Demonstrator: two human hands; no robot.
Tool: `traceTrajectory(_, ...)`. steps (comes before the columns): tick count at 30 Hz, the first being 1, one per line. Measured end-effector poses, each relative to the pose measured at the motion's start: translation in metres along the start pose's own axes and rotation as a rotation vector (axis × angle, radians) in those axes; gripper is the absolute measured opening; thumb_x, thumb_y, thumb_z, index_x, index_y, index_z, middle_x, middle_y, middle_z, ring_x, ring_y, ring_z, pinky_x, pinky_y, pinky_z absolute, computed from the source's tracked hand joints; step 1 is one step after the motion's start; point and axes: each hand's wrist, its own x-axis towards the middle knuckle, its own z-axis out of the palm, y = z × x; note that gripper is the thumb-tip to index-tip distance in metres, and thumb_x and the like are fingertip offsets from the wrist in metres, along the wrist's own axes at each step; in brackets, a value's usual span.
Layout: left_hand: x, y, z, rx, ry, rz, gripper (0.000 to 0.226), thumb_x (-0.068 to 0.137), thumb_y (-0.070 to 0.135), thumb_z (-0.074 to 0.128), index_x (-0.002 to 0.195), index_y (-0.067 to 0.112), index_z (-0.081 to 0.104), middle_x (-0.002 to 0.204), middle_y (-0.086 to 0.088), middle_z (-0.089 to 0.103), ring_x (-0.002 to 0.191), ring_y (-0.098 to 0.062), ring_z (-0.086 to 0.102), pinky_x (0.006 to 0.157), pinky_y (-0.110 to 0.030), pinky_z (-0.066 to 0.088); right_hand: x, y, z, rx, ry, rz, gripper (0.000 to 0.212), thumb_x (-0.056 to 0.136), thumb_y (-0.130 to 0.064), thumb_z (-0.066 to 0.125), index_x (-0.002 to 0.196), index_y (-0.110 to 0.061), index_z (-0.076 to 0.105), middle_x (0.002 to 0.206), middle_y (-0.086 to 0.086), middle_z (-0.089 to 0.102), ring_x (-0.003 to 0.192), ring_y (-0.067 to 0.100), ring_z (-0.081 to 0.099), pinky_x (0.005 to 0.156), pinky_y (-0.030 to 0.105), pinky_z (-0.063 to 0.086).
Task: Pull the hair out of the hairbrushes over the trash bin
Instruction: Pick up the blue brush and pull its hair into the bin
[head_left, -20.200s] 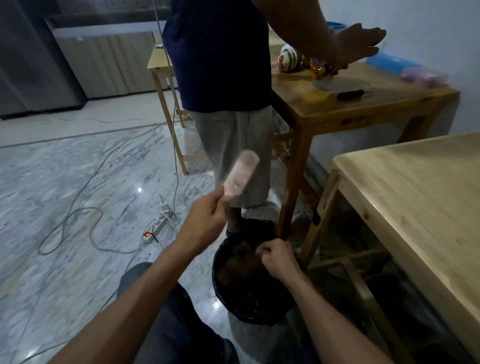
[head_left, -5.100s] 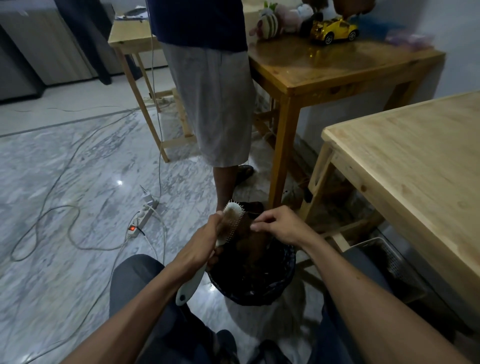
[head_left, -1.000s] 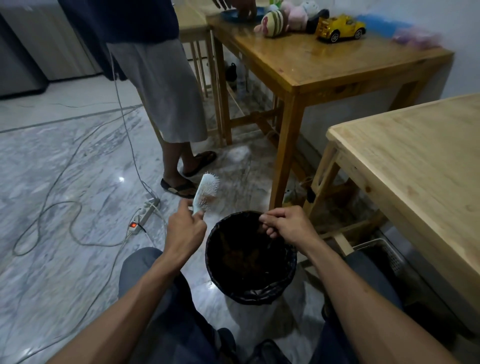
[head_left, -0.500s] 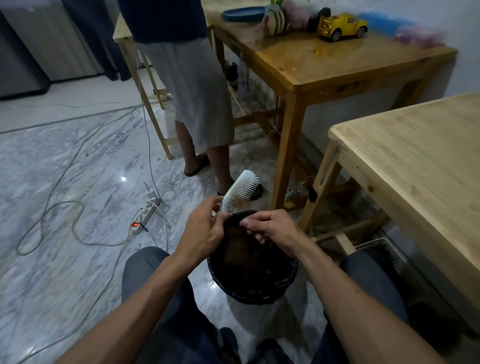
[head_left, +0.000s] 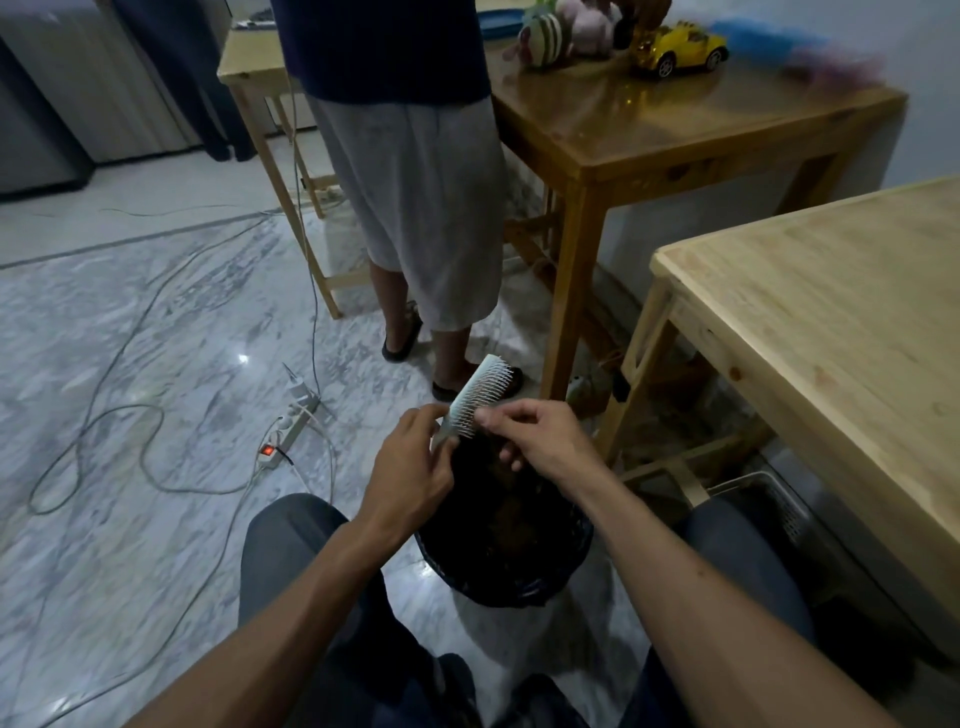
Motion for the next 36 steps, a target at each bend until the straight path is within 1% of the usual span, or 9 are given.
traceTrajectory(3, 0.004, -0.001, -0.001, -0.01, 0.034, -0.044, 0.027, 0.091, 0.013, 0.064, 0.117, 0.017, 0.063, 0.098, -0.001, 0.062, 0.083, -0.016, 0.058, 0.066, -0.02, 0.039, 0.006, 0.002, -0.001, -0.043, 0.1, -0.011, 0.015, 0.089, -0.018, 0.076, 0.094, -0.004, 0.075, 0.073, 0.006, 0.071, 0.057, 0.011, 0.06, 0.051, 0.021, 0.05)
traceTrajectory(8, 0.014, -0.015, -0.013, -0.029, 0.129, -0.273, 0.018, 0.092, 0.015, 0.061, 0.11, 0.017, 0.062, 0.089, -0.006, 0.065, 0.075, -0.022, 0.062, 0.063, -0.038, 0.048, 0.004, 0.013, -0.028, -0.12, 0.159, 0.087, 0.011, 0.094, -0.017, 0.07, 0.085, -0.013, 0.074, 0.079, 0.005, 0.072, 0.06, 0.008, 0.063, 0.056, 0.021, 0.053)
traceTrajectory(11, 0.01, -0.013, -0.01, -0.052, 0.085, -0.231, 0.021, 0.093, 0.018, 0.061, 0.113, 0.018, 0.063, 0.094, -0.005, 0.065, 0.075, -0.02, 0.063, 0.063, -0.038, 0.051, 0.0, 0.013, -0.029, -0.251, 0.044, 0.161, 0.012, 0.097, -0.02, 0.064, 0.104, -0.014, 0.073, 0.092, 0.004, 0.073, 0.066, 0.01, 0.068, 0.055, 0.023, 0.054)
traceTrajectory(15, 0.006, -0.005, 0.0, -0.028, 0.079, -0.076, 0.028, 0.092, 0.018, 0.063, 0.12, 0.019, 0.063, 0.1, -0.003, 0.063, 0.085, -0.017, 0.059, 0.069, -0.031, 0.044, -0.004, 0.001, -0.016, -0.196, -0.022, 0.178, 0.042, 0.094, -0.045, 0.062, 0.132, -0.03, 0.055, 0.115, -0.006, 0.065, 0.069, 0.014, 0.069, 0.051, 0.026, 0.049)
traceTrajectory(19, 0.005, 0.006, 0.0, 0.021, 0.034, 0.128, 0.037, 0.091, 0.014, 0.067, 0.127, 0.017, 0.062, 0.101, -0.001, 0.06, 0.084, -0.013, 0.057, 0.068, -0.016, 0.039, -0.007, -0.004, -0.008, 0.039, -0.143, 0.112, 0.045, 0.091, -0.05, 0.068, 0.126, -0.022, 0.062, 0.11, -0.001, 0.07, 0.06, 0.01, 0.06, 0.044, 0.021, 0.043)
traceTrajectory(23, 0.009, 0.003, -0.007, -0.02, -0.013, 0.191, 0.043, 0.087, 0.011, 0.071, 0.129, 0.018, 0.063, 0.102, 0.002, 0.058, 0.084, -0.008, 0.054, 0.074, -0.008, 0.04, -0.005, 0.002, -0.008, 0.14, -0.133, 0.0, 0.031, 0.089, -0.033, 0.075, 0.111, -0.011, 0.074, 0.086, 0.007, 0.068, 0.058, 0.009, 0.053, 0.046, 0.019, 0.044)
traceTrajectory(29, 0.004, -0.007, -0.014, -0.01, -0.117, 0.2, 0.049, 0.086, 0.004, 0.062, 0.133, 0.018, 0.061, 0.099, 0.003, 0.056, 0.082, -0.004, 0.051, 0.073, -0.005, 0.035, -0.005, 0.01, -0.013, -0.147, -0.057, -0.062, 0.013, 0.09, -0.033, 0.074, 0.093, -0.021, 0.078, 0.058, -0.004, 0.059, 0.05, 0.007, 0.052, 0.052, 0.021, 0.045)
traceTrajectory(32, 0.007, -0.014, -0.011, 0.025, 0.02, 0.004, 0.044, 0.086, 0.002, 0.065, 0.129, 0.013, 0.064, 0.097, -0.001, 0.059, 0.083, -0.013, 0.053, 0.073, -0.015, 0.036, -0.006, 0.018, -0.017, -0.23, -0.003, -0.089, 0.016, 0.092, -0.03, 0.073, 0.078, -0.022, 0.073, 0.055, -0.005, 0.056, 0.048, 0.007, 0.05, 0.052, 0.024, 0.042)
traceTrajectory(36, 0.008, -0.02, -0.013, 0.072, 0.045, -0.057, 0.04, 0.086, 0.004, 0.065, 0.126, 0.013, 0.066, 0.099, -0.006, 0.066, 0.085, -0.023, 0.059, 0.073, -0.03, 0.041, -0.009, 0.022, -0.022, -0.282, 0.002, -0.026, 0.012, 0.093, -0.028, 0.072, 0.091, -0.018, 0.078, 0.062, -0.002, 0.061, 0.05, 0.005, 0.054, 0.051, 0.018, 0.046)
